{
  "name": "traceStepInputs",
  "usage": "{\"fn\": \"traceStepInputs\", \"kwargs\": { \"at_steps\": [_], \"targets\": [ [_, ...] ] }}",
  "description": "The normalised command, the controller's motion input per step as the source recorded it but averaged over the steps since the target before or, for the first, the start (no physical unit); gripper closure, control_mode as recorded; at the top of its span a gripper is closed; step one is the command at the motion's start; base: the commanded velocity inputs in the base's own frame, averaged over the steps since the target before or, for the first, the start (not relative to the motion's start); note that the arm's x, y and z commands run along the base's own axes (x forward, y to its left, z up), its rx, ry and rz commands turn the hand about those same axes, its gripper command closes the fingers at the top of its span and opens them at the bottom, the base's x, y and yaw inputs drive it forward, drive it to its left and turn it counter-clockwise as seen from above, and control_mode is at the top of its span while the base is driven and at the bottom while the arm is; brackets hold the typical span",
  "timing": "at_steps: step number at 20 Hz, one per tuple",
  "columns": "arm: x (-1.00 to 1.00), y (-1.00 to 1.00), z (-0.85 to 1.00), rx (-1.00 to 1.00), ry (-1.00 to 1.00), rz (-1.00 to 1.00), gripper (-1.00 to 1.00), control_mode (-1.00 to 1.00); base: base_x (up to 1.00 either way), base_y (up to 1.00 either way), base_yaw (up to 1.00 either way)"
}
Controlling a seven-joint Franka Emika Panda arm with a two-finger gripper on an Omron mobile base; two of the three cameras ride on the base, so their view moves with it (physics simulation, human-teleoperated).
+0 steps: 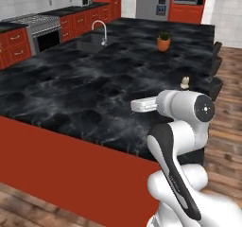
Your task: Get the candle and the beer from the cabinet and move them to the dining counter.
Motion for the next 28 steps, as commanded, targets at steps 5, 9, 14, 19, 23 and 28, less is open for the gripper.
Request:
{"fn": "traceStepInputs", "kwargs": {
  "at_steps": [5, 9, 14, 19, 23, 28],
  "targets": [
    [0.00, 0.00, 0.00, 0.00, 0.00, 0.00, -1.00, 1.00, 0.08, 1.00, 0.00],
    [0.00, 0.00, 0.00, 0.00, 0.00, 0.00, -1.00, 1.00, 0.14, 1.00, -0.02],
    [0.00, 0.00, 0.00, 0.00, 0.00, 0.00, -1.00, 1.00, 0.18, 1.00, -0.01],
    [0.00, 0.00, 0.00, 0.00, 0.00, 0.00, -1.00, 1.00, 0.20, 1.00, 0.00],
    [0.00, 0.00, 0.00, 0.00, 0.00, 0.00, -1.00, 1.00, 0.20, 1.00, 0.00],
    [0.00, 0.00, 0.00, 0.00, 0.00, 0.00, -1.00, 1.00, 0.22, 1.00, 0.01]
  ]
}}
